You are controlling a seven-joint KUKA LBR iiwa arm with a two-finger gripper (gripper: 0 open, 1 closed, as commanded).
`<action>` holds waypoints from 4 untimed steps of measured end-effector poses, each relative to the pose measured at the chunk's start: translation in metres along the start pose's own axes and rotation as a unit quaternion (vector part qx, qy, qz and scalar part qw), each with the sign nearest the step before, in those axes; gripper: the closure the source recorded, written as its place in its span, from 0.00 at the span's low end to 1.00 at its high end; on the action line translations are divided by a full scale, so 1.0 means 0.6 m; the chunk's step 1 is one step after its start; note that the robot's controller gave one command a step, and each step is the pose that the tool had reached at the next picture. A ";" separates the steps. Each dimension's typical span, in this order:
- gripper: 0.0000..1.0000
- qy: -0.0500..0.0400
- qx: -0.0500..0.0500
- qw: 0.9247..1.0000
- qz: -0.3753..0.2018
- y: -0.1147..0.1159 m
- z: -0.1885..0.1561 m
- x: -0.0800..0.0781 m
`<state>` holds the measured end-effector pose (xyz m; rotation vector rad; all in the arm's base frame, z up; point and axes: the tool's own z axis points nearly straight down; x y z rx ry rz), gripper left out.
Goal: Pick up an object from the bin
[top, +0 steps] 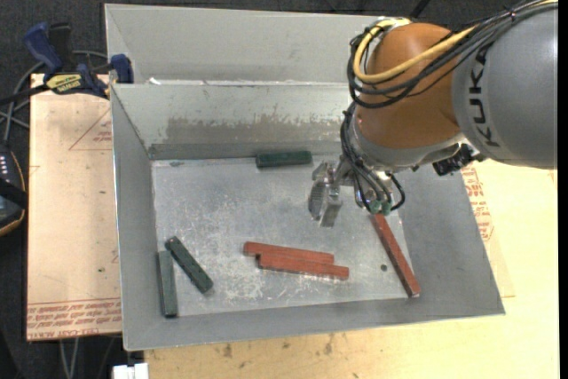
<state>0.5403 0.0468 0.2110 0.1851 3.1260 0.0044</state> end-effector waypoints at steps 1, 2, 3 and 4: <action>0.00 0.004 0.001 1.000 0.001 -0.001 0.008 0.003; 0.00 0.008 0.001 0.998 -0.063 0.022 0.242 0.078; 1.00 0.005 0.001 0.998 -0.062 0.021 0.235 0.074; 1.00 0.000 0.000 0.995 -0.100 0.003 0.024 0.057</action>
Offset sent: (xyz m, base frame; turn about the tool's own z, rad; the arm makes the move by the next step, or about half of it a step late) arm 0.0000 0.0000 0.0000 0.0000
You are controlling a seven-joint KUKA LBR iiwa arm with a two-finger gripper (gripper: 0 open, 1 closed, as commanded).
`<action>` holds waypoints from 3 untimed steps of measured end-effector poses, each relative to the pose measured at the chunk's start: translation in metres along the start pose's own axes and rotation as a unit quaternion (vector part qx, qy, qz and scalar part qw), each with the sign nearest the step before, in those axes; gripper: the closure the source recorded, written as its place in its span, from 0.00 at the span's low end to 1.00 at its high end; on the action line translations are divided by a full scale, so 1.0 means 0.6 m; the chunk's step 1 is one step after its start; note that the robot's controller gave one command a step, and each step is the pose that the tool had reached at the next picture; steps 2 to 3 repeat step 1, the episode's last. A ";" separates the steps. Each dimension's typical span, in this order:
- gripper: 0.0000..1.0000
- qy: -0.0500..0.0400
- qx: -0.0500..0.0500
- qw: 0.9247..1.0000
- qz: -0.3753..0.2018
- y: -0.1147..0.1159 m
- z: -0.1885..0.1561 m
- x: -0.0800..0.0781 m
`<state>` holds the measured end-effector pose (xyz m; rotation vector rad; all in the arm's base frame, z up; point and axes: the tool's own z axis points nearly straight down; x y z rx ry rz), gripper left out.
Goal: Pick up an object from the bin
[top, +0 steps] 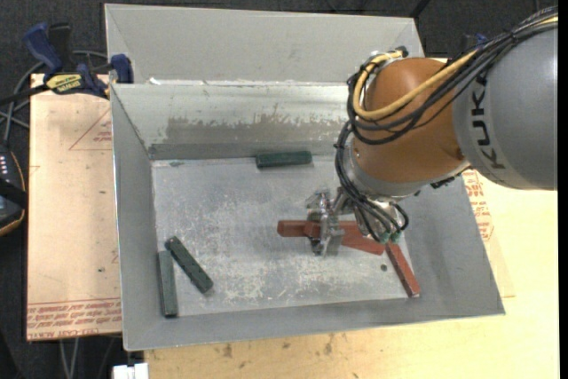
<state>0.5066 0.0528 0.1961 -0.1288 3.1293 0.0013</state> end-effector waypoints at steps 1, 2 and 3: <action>1.00 0.002 -0.001 0.985 -0.170 0.035 -0.058 0.031; 1.00 0.002 -0.001 0.985 -0.170 0.035 -0.058 0.031; 1.00 0.002 -0.001 0.985 -0.170 0.035 -0.058 0.031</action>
Offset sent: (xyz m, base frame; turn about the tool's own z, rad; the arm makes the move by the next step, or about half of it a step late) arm -0.0214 0.0180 0.0339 -0.3430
